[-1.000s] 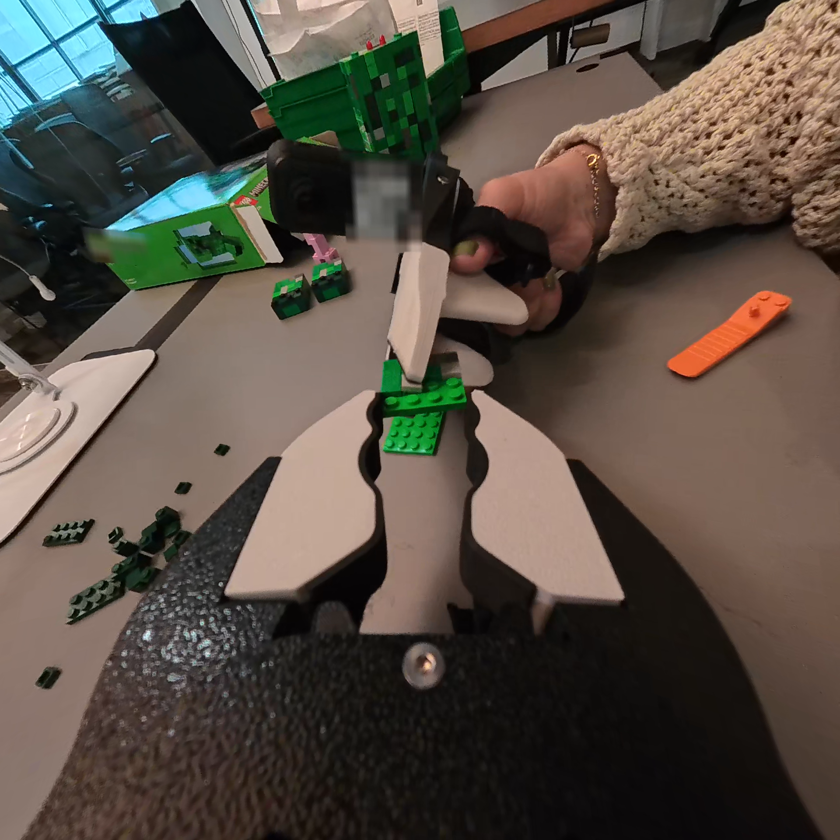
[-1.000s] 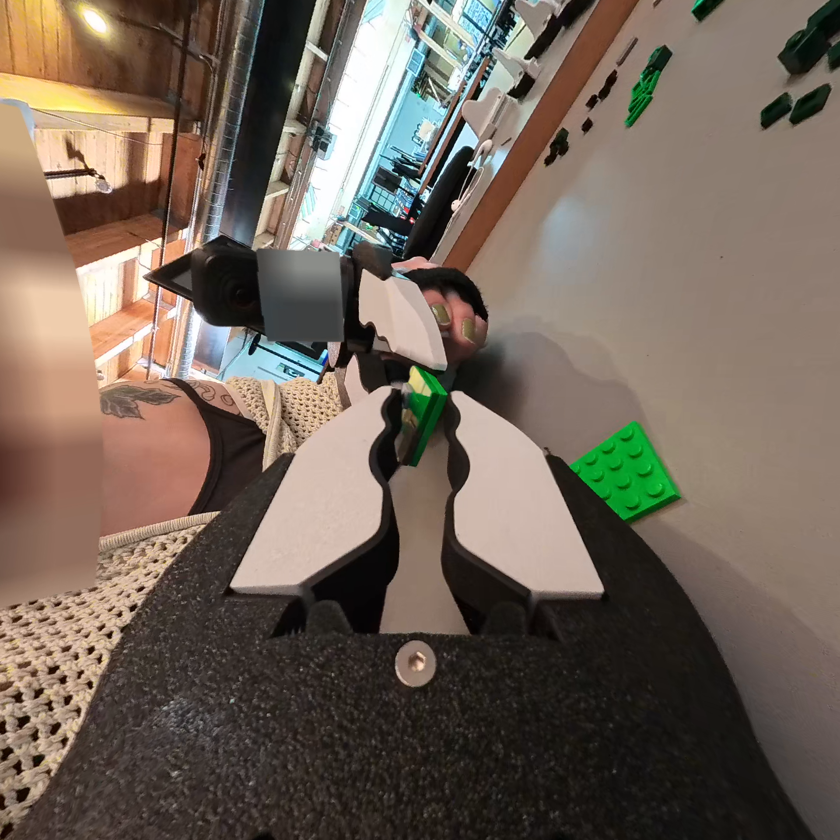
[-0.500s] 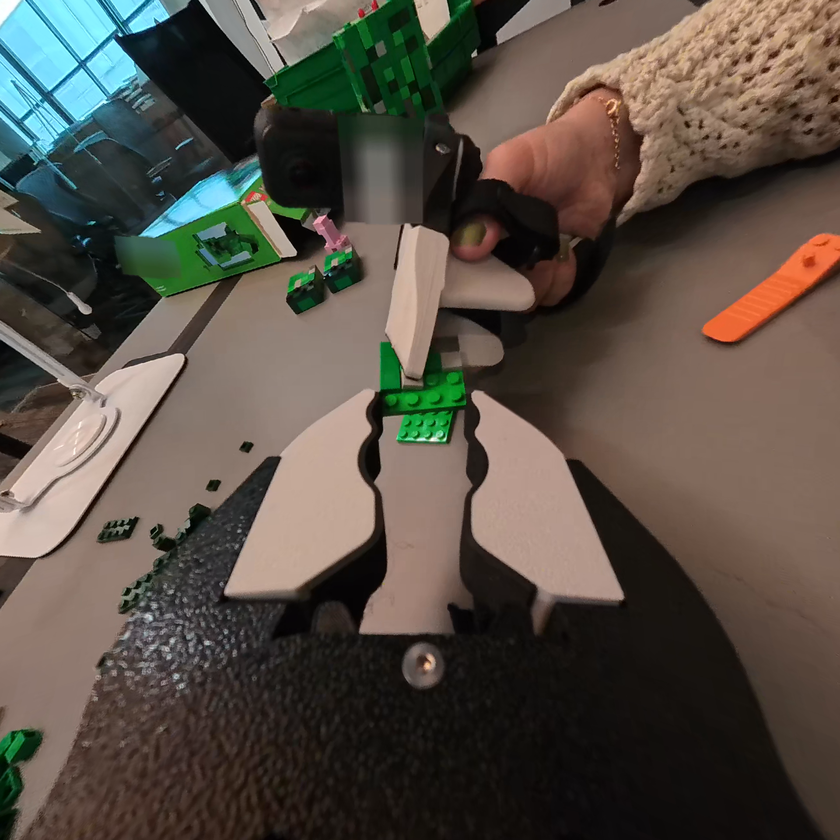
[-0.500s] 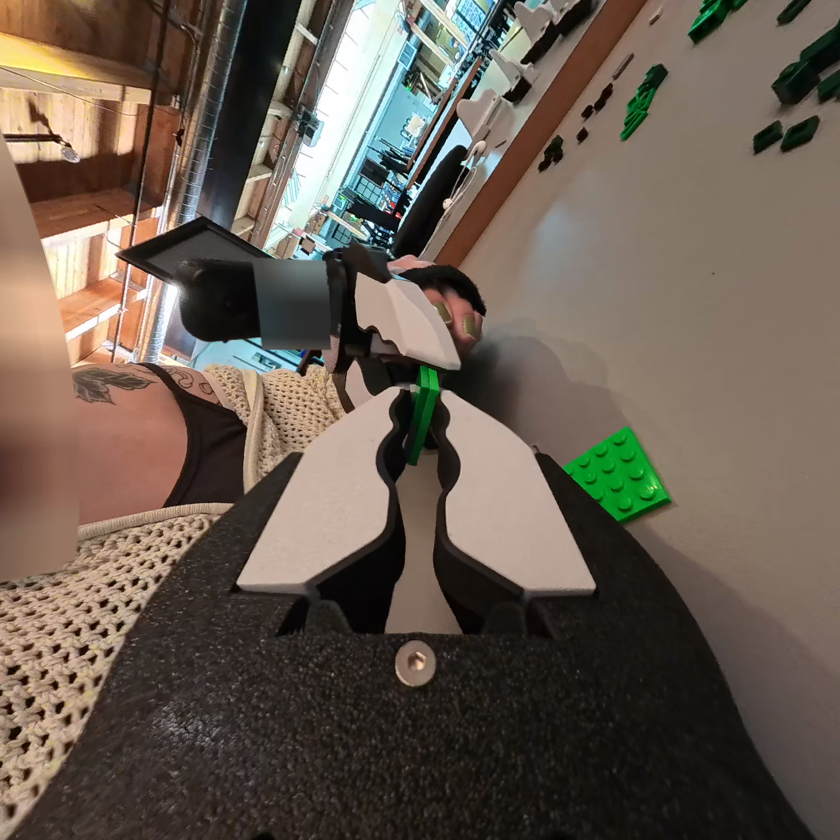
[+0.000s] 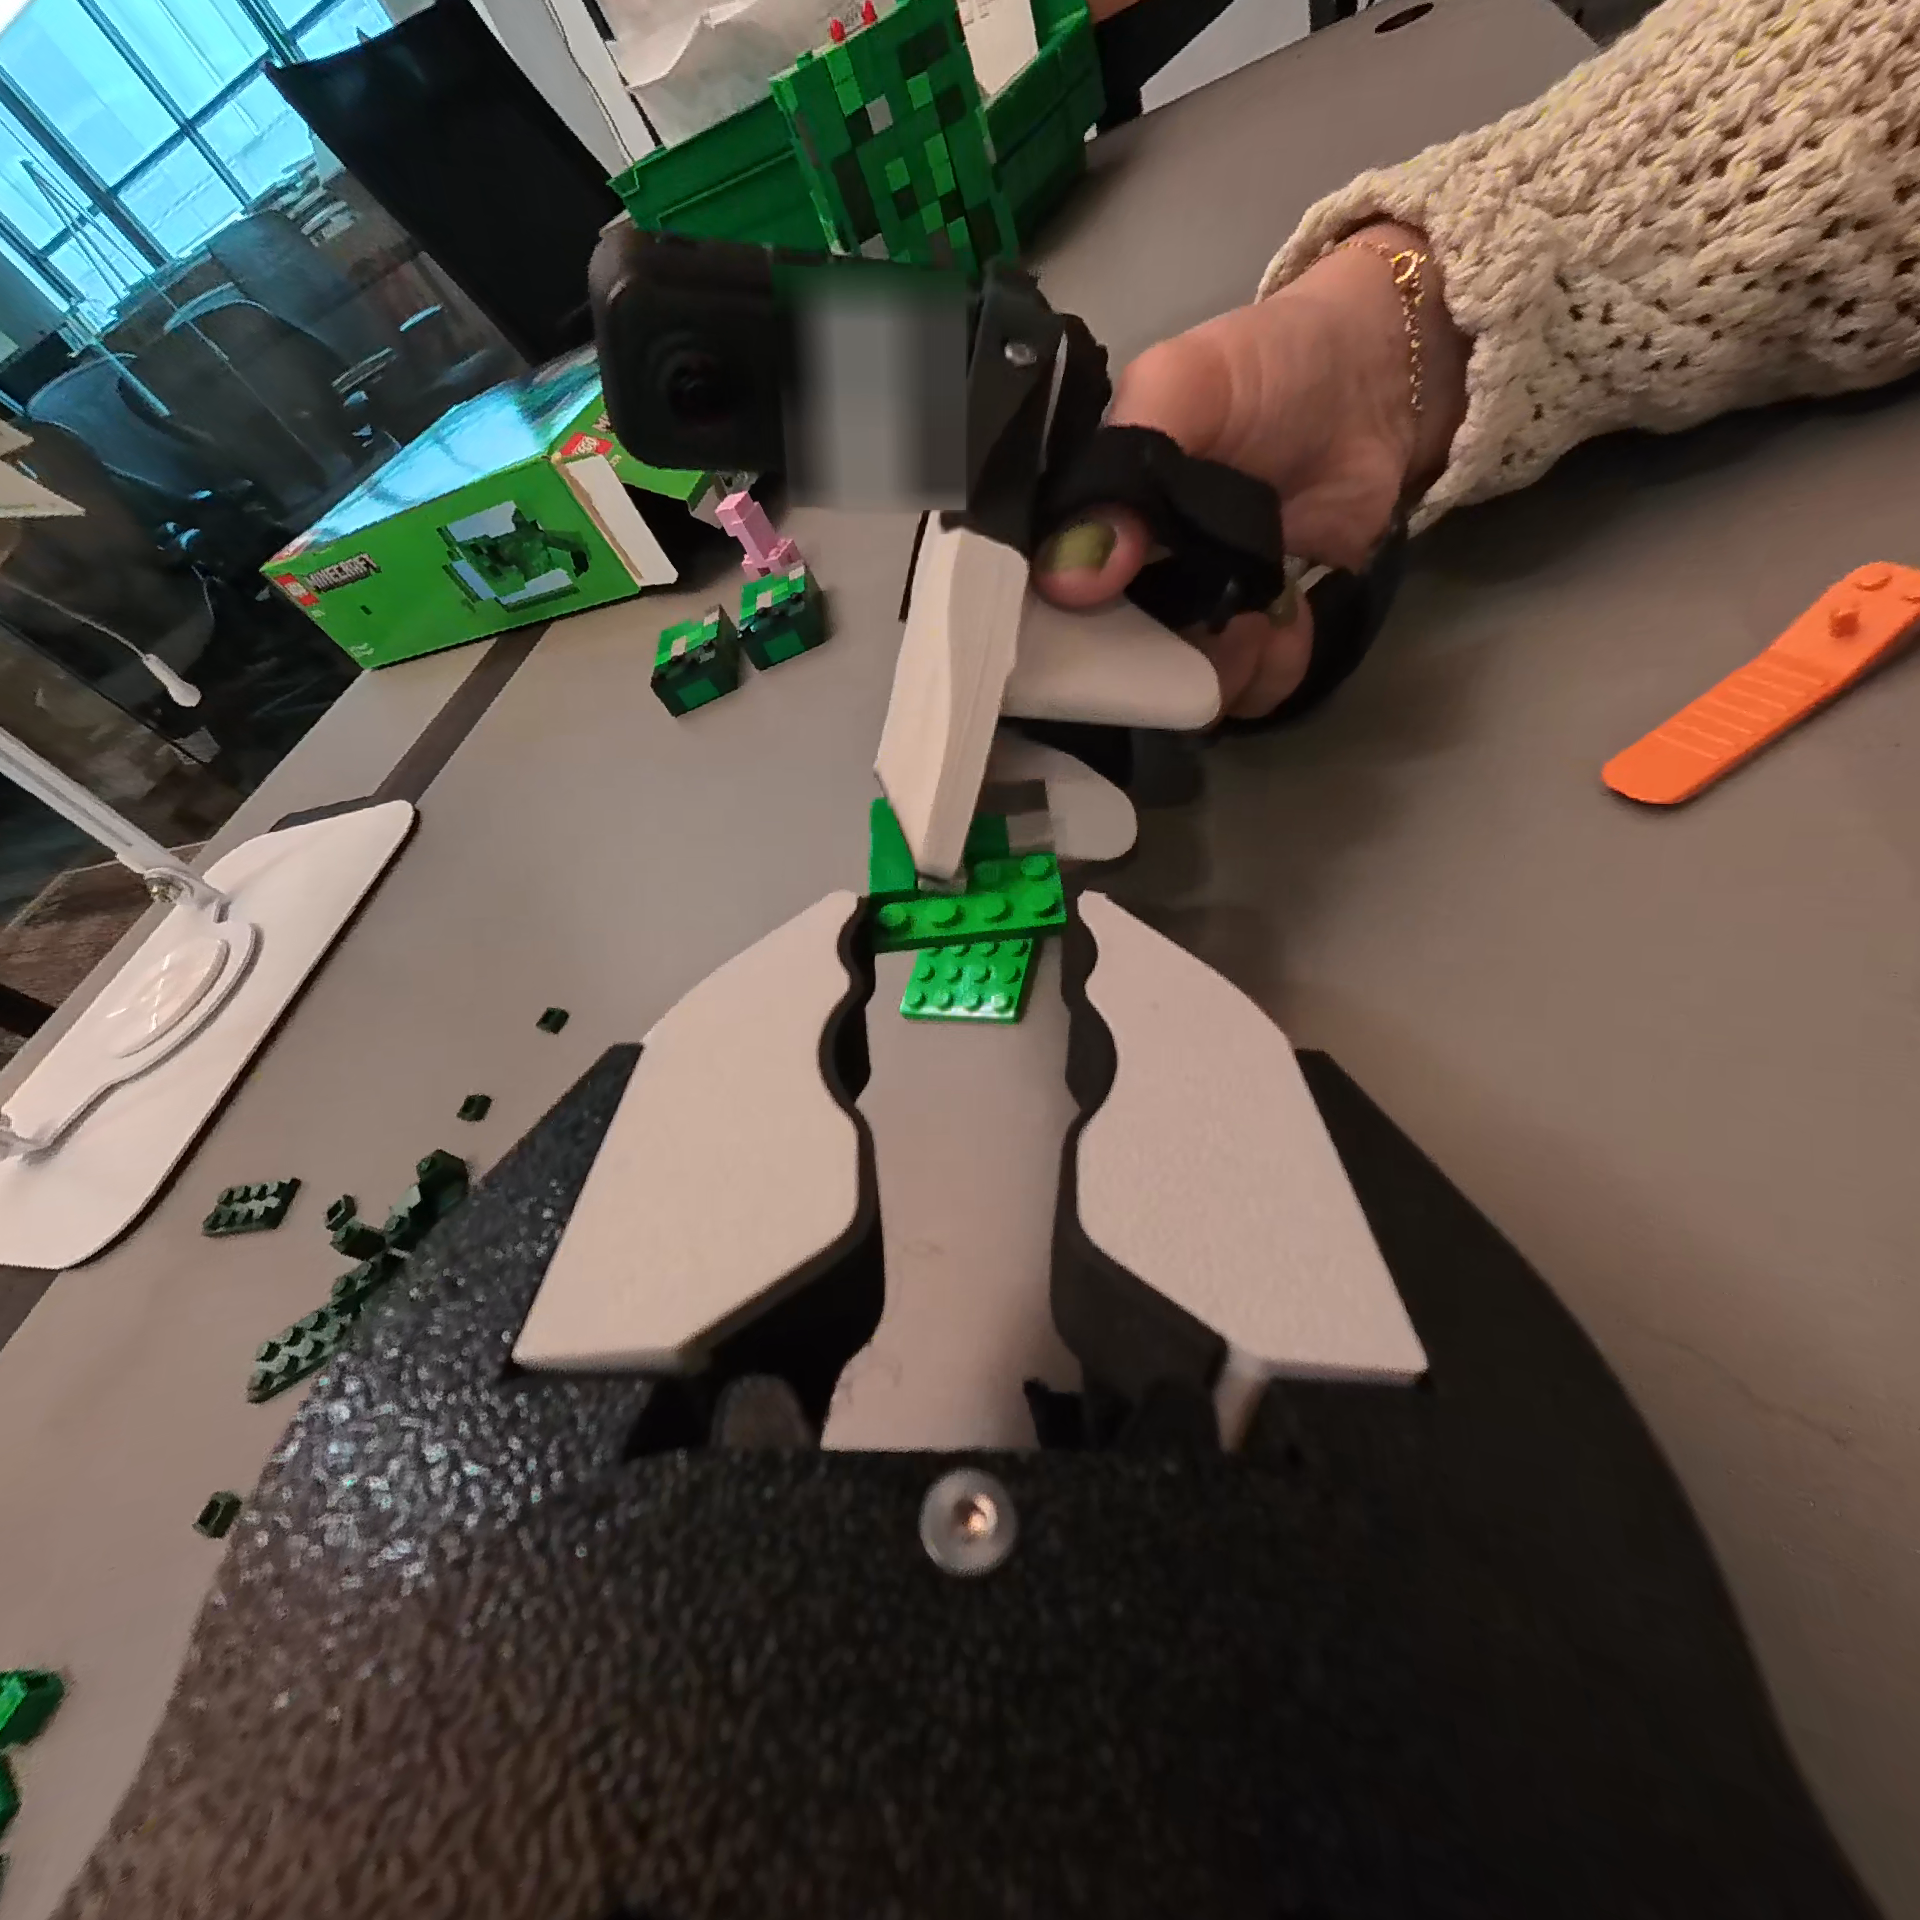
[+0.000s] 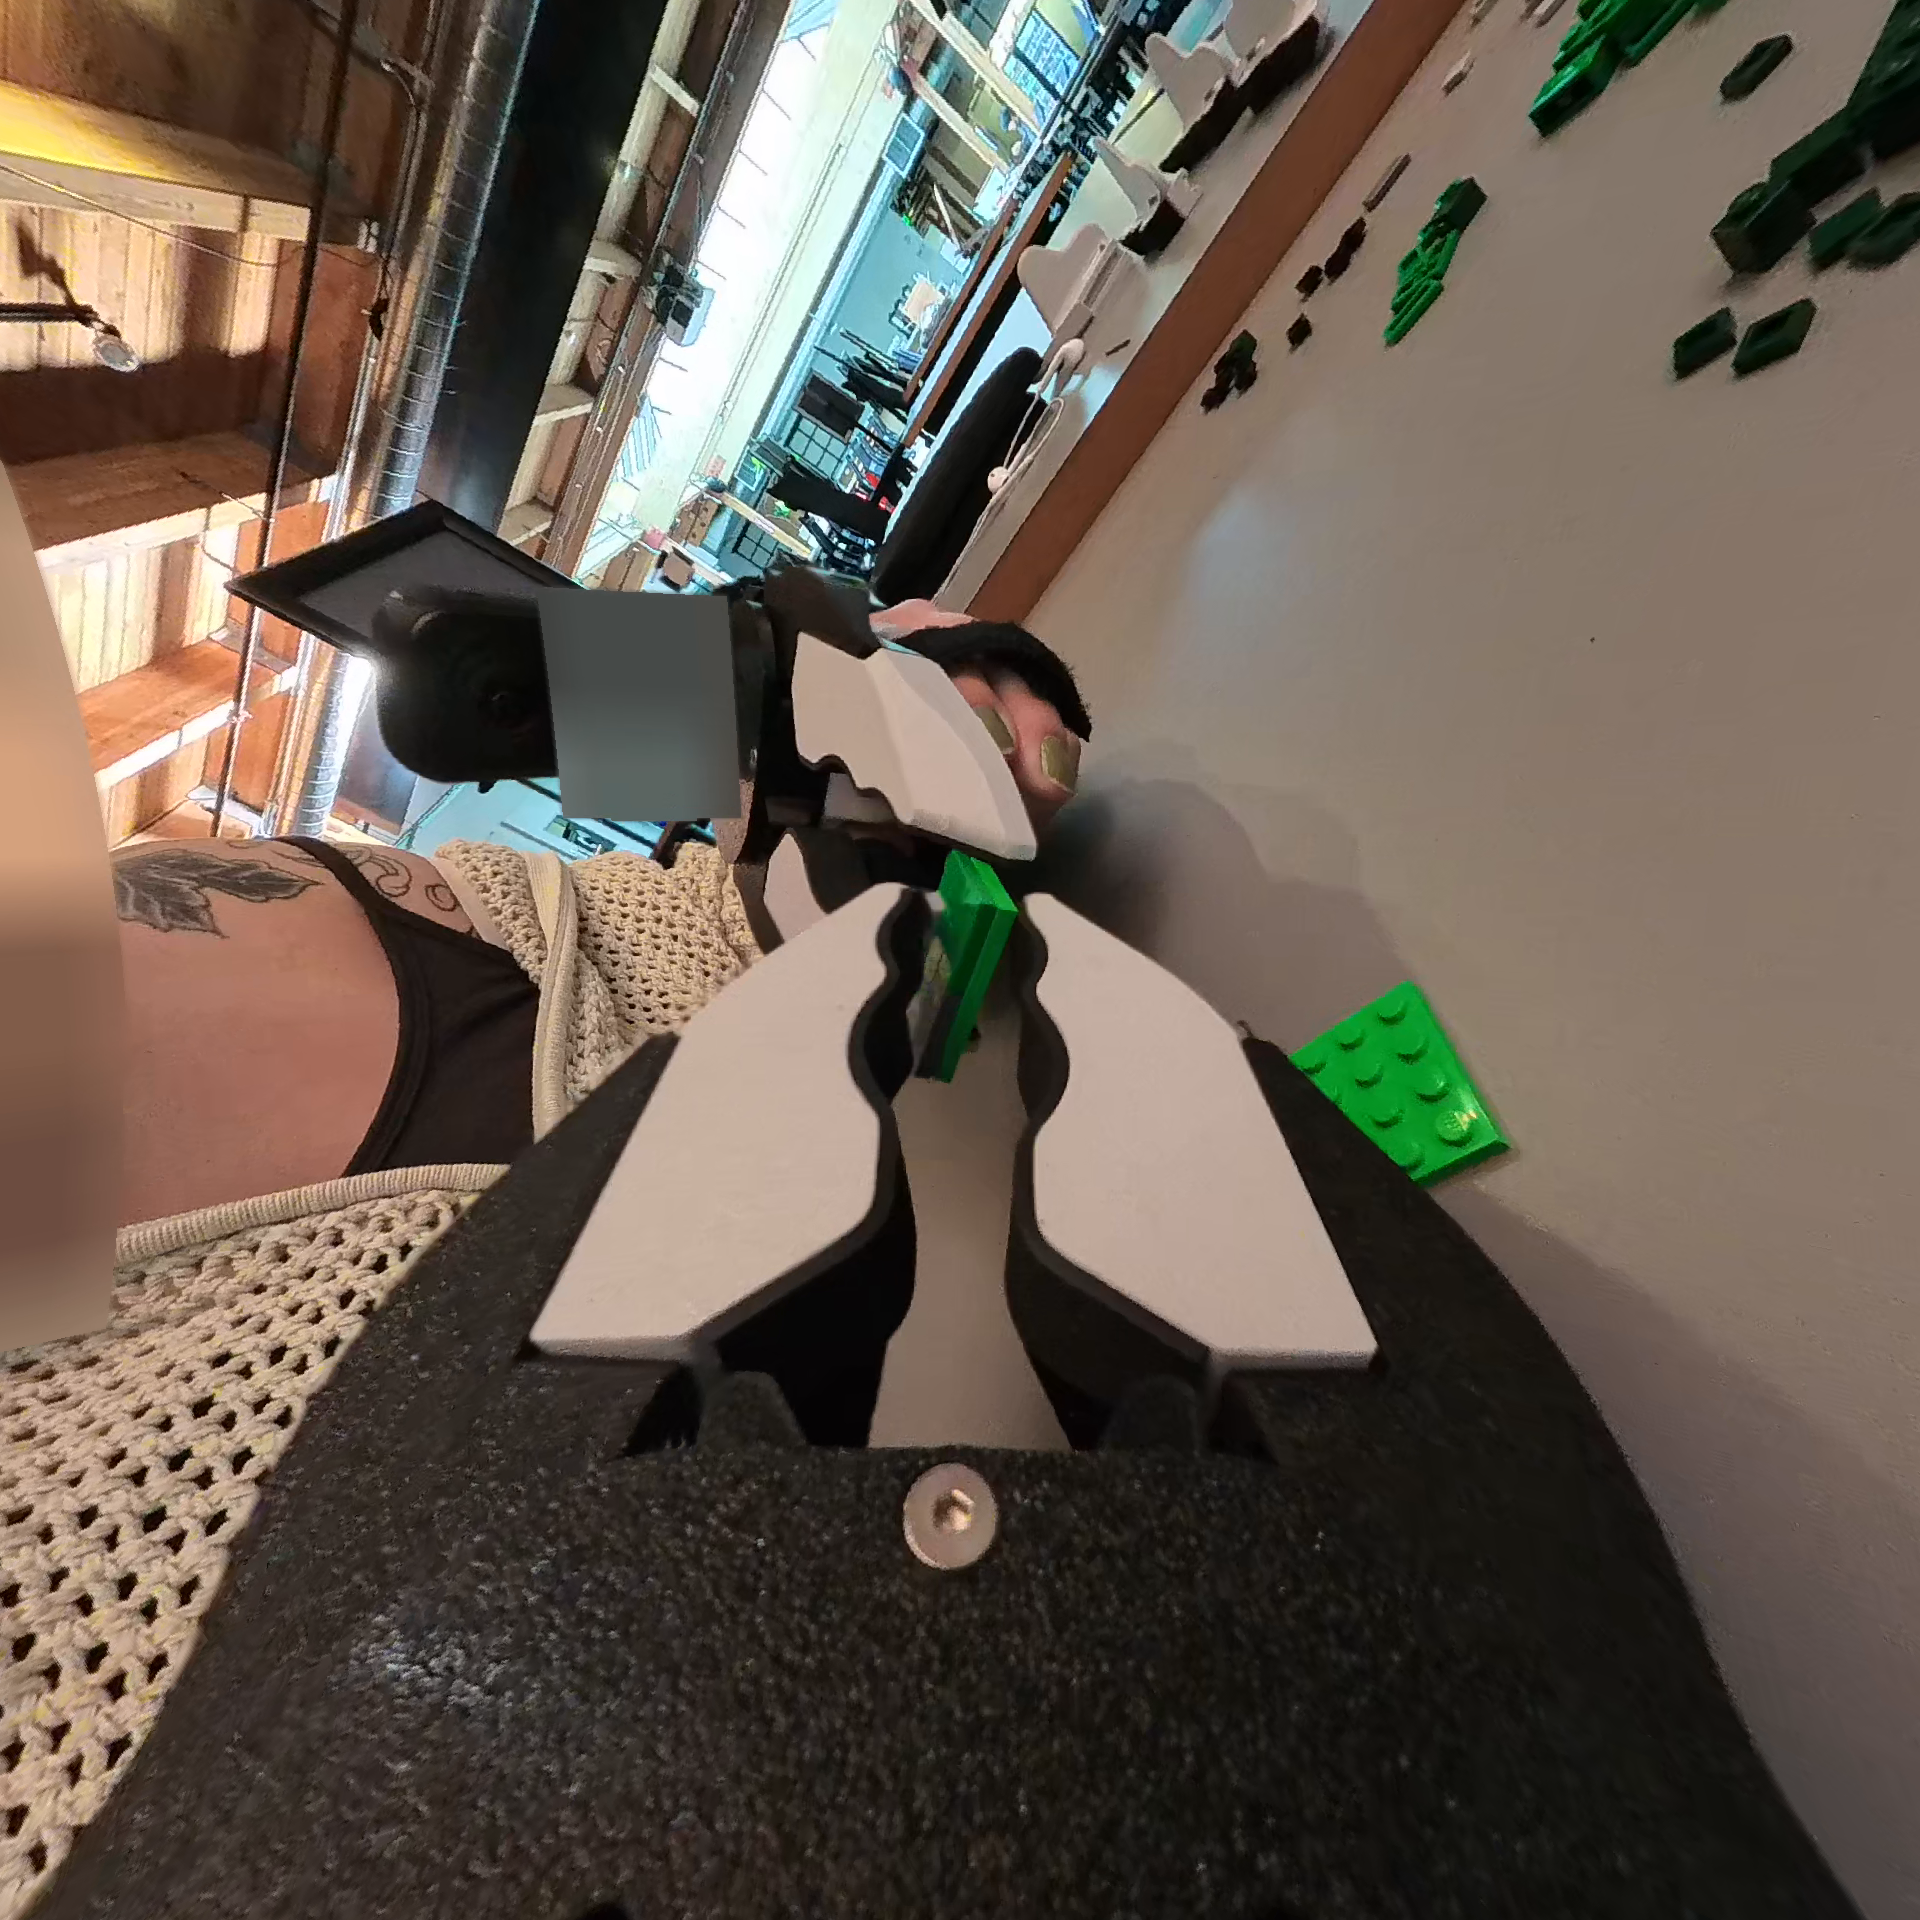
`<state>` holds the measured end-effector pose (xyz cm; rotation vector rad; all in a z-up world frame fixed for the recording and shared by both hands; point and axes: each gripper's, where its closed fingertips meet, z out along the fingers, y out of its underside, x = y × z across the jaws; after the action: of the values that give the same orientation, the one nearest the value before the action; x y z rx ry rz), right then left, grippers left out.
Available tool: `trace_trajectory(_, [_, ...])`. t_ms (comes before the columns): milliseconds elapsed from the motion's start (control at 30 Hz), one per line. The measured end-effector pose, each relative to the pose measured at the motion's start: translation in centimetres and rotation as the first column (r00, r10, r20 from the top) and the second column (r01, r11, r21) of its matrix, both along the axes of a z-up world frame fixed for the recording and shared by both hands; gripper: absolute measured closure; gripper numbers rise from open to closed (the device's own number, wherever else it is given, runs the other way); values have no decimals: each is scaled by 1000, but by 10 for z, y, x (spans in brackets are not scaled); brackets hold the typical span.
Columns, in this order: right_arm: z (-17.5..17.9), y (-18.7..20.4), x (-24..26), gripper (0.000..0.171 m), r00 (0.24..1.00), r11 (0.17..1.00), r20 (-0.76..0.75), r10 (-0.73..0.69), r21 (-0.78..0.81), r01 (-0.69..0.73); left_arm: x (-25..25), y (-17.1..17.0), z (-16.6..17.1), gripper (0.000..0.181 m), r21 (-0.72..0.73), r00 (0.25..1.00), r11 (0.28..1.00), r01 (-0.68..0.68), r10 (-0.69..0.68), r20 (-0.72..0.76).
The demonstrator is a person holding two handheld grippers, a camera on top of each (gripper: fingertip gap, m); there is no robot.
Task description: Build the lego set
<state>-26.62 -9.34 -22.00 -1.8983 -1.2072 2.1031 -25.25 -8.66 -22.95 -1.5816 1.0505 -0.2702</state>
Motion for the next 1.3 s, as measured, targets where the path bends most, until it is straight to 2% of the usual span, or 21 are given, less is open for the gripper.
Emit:
trace_trajectory(167, [1,-3,1,163,1000,1000,-2,21,-20,-21,0,0,-2,146,22,999,1000,-7,8,-38])
trace_trajectory(367, [0,-2,1,163,1000,1000,1,19,-6,-19,-1,2,-3,146,56,997,998,-20,24,-78])
trace_trajectory(533, [-1,1,-2,162,1000,999,-14,-22,42,23,-3,4,-3,146,21,998,999,-29,30,-47])
trace_trajectory(667, [0,13,0,119,995,976,-62,-81,200,92,-16,12,-12,146,-81,994,991,-106,104,-23])
trace_trajectory(767, [6,26,5,105,984,913,-140,-107,377,153,-22,15,-17,146,-202,990,971,-128,139,39])
trace_trajectory(833, [5,30,9,105,981,809,-175,-86,562,172,-24,15,-17,146,-260,985,957,-127,153,82])
trace_trajectory(900, [0,25,12,106,982,635,-190,-20,756,159,-23,13,-18,146,-330,980,938,-103,153,128])
trace_trajectory(1000, [-10,16,12,111,984,254,-162,69,957,140,-18,6,-20,146,-448,970,893,-33,137,202])
trace_trajectory(1033, [-13,12,11,113,984,127,-152,91,982,139,-16,5,-20,146,-483,964,876,-10,136,226])
trace_trajectory(1100, [-18,5,8,119,984,-71,-128,125,988,138,-12,1,-22,146,-538,955,842,33,131,265])
trace_trajectory(1200, [-27,1,4,132,986,-256,-80,146,960,116,-9,-3,-24,146,-581,948,811,66,129,289])
trace_trajectory(1300, [-36,5,0,139,992,-346,-41,121,935,81,-6,-5,-27,146,-608,951,790,74,127,280])
